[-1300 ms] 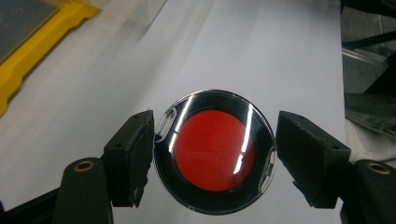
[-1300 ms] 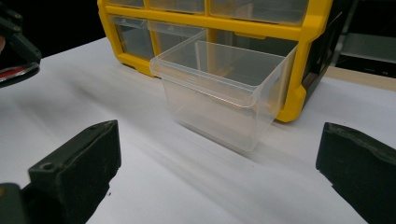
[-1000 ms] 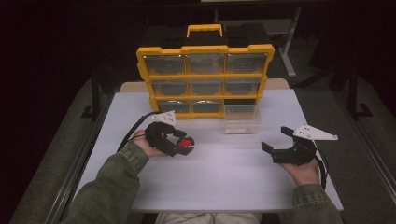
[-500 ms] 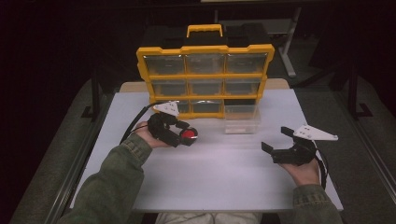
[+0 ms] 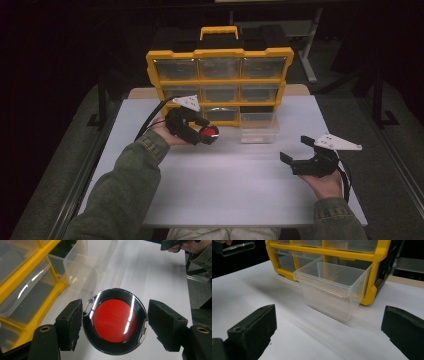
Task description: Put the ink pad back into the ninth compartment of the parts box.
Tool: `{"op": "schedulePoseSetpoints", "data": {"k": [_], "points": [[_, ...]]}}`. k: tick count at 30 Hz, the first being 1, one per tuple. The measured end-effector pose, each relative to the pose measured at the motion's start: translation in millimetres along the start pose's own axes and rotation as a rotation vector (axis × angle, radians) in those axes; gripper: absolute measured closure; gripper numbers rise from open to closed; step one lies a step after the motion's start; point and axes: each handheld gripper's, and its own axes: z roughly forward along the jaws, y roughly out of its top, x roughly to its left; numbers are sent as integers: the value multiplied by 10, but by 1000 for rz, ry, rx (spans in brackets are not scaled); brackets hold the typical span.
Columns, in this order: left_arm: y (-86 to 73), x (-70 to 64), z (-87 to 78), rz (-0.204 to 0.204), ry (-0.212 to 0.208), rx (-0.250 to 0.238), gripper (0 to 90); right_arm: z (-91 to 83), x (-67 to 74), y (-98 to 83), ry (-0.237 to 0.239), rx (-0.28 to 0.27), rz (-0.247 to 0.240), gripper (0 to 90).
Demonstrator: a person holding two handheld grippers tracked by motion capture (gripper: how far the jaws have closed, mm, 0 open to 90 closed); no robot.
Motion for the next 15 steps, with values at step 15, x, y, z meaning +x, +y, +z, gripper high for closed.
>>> {"op": "schedulePoseSetpoints", "data": {"k": [15], "points": [[223, 104, 57, -10, 9, -13, 297, -15, -5, -3, 0, -2, 3, 0]]}}
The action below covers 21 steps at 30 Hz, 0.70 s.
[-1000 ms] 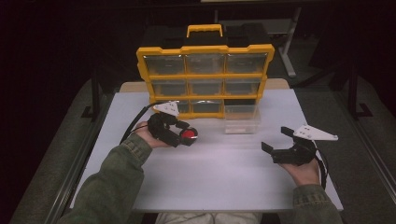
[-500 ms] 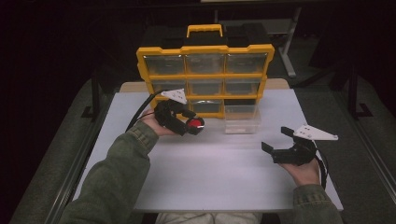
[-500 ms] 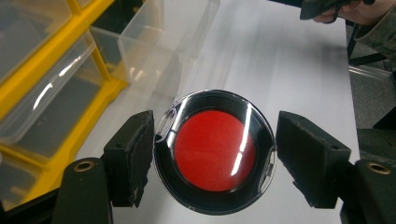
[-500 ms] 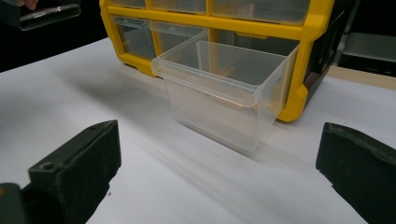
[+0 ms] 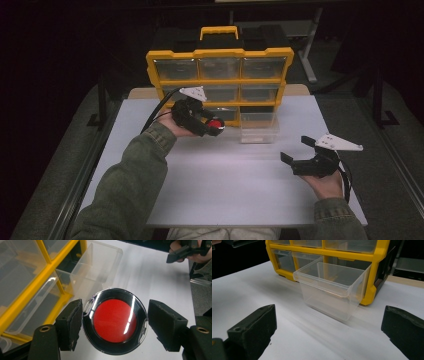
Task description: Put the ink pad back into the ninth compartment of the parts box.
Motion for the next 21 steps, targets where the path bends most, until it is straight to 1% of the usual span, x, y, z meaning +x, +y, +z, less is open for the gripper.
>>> {"op": "schedulePoseSetpoints", "data": {"k": [1, 2, 3, 4, 6, 8, 9, 10, 15, 16, 17, 20, 21], "points": [[39, 11, 7, 4, 0, 5, 297, -3, -1, 0, 0, -2, 1, 0], [39, 11, 7, 4, 0, 5, 297, -3, -1, 0, 0, -2, 1, 0], [87, 23, 10, 12, 8, 5, 297, -7, -2, 0, 0, -3, 3, 0], [87, 23, 10, 12, 8, 5, 297, -7, -2, 0, 0, -3, 3, 0], [156, 43, 19, 8, -1, -6, 297, -9, -3, -2, 1, -3, 4, 0], [178, 49, 30, 14, -3, -5, 298, -11, 0, -2, 1, -3, 3, 0], [220, 55, 62, 21, -5, -4, 297, -14, 1, -2, 1, -5, 3, 0], [220, 55, 62, 21, -5, -4, 297, -17, 2, -2, 1, -7, 5, 0], [354, 78, 207, 28, -15, -2, 298, -42, -18, -8, 1, -15, 13, 0], [354, 78, 207, 28, -15, -2, 298, -42, -18, -8, 1, -15, 13, 0], [405, 72, 255, 38, -17, 4, 297, -51, -25, -12, 2, -19, 17, 0], [451, 65, 304, 41, -25, 7, 297, -58, -37, -15, 2, -20, 17, 0], [495, 59, 359, 45, -29, 18, 297, -58, -41, -16, 2, -21, 16, 0]]}}
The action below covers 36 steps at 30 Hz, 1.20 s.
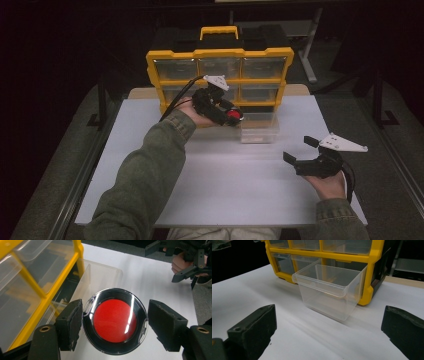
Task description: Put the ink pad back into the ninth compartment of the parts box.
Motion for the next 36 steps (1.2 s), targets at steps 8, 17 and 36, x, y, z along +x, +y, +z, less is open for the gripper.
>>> {"op": "schedulePoseSetpoints", "data": {"k": [8, 17, 36], "points": [[155, 5, 167, 4, -6, 6, 297, -7, -4, -2, 8, -3, 7, 0], [255, 41, 301, 8, -7, 0, 297, -8, 1, -7, 12, -6, 12, 0], [443, 57, 732, 42, -19, 38, 297, -29, -17, -28, 16, -7, 19, 0]]}}
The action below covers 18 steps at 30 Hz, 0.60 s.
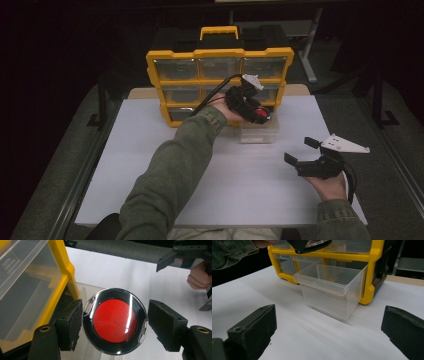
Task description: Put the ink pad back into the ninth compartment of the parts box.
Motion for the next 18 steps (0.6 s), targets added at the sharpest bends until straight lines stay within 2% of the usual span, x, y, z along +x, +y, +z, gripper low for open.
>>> {"op": "schedulePoseSetpoints", "data": {"k": [6, 13, 18], "points": [[46, 20, 87, 5, -11, 5, 298, -13, -8, -11, -3, 2, 2, 0], [70, 59, 133, -4, -3, 3, 298, -17, -3, -19, -4, 6, 2, 0], [54, 88, 185, -11, -7, 28, 298, -17, -2, -26, -4, 11, 2, 0]]}}
